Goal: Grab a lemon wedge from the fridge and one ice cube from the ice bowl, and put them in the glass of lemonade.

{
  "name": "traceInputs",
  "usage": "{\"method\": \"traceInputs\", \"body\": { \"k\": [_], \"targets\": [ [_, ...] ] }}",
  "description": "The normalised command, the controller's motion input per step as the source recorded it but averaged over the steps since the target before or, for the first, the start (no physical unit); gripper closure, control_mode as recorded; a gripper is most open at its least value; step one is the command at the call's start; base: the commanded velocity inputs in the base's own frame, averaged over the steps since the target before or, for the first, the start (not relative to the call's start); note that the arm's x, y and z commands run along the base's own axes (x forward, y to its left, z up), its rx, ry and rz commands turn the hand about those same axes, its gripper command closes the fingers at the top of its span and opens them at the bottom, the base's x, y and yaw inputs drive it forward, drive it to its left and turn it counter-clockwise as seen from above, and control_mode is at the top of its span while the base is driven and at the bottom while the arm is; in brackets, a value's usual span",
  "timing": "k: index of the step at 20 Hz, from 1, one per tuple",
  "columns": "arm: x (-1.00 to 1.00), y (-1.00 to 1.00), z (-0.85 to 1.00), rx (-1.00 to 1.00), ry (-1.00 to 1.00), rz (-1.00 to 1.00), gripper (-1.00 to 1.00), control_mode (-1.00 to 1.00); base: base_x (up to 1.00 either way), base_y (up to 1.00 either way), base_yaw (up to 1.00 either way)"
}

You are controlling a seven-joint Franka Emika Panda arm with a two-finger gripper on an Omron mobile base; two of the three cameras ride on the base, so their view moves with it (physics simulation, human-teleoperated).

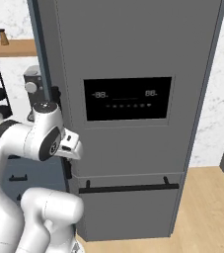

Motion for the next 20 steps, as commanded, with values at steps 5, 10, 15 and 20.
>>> {"method": "traceInputs", "body": {
  "k": [5, 10, 15, 20],
  "targets": [
    [-0.32, 0.2, 0.22, -0.03, -0.27, 0.11, -1.0, -1.0, 0.0, 0.0, 0.0],
    [-0.08, 0.18, 0.6, -0.11, -0.3, 0.1, -1.0, -1.0, 0.0, 0.0, 0.0],
    [0.13, 0.11, 0.55, -0.06, -0.36, 0.11, -1.0, -1.0, 0.0, 0.0, 0.0],
    [0.77, 0.11, 0.31, -0.01, -0.25, 0.14, -1.0, -1.0, 0.0, 0.0, 0.0]
  ]
}}
